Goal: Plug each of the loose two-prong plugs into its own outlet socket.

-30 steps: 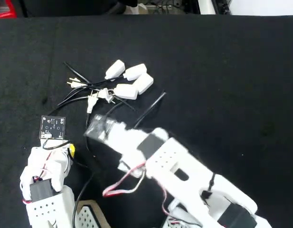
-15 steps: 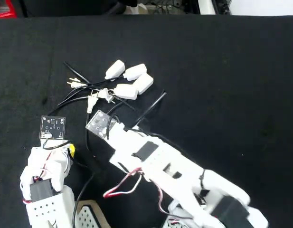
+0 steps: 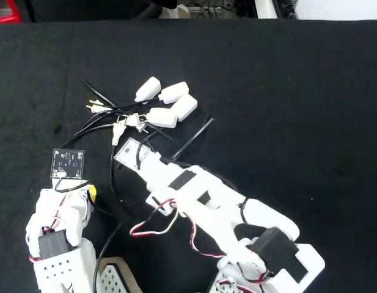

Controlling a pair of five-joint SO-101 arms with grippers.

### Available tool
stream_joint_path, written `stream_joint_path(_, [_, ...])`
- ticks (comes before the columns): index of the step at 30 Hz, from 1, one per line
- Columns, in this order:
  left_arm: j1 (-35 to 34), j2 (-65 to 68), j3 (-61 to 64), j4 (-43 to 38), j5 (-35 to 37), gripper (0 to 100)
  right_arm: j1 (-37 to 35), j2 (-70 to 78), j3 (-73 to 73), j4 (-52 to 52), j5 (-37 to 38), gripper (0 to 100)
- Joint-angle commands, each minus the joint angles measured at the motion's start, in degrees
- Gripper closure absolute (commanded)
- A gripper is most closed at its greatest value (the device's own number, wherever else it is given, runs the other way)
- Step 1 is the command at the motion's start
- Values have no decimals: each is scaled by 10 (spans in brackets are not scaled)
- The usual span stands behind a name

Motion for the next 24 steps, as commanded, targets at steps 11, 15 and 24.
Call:
stream_joint_path(11, [1,-4,7,-4,-40,772,124,2,-99,61,4,981])
stream_joint_path(15, [1,-4,7,-4,-40,772,161,2,-116,64,-1,981])
stream_joint_path(24, [1,-4,7,-4,-41,772,300,2,-142,63,39,981])
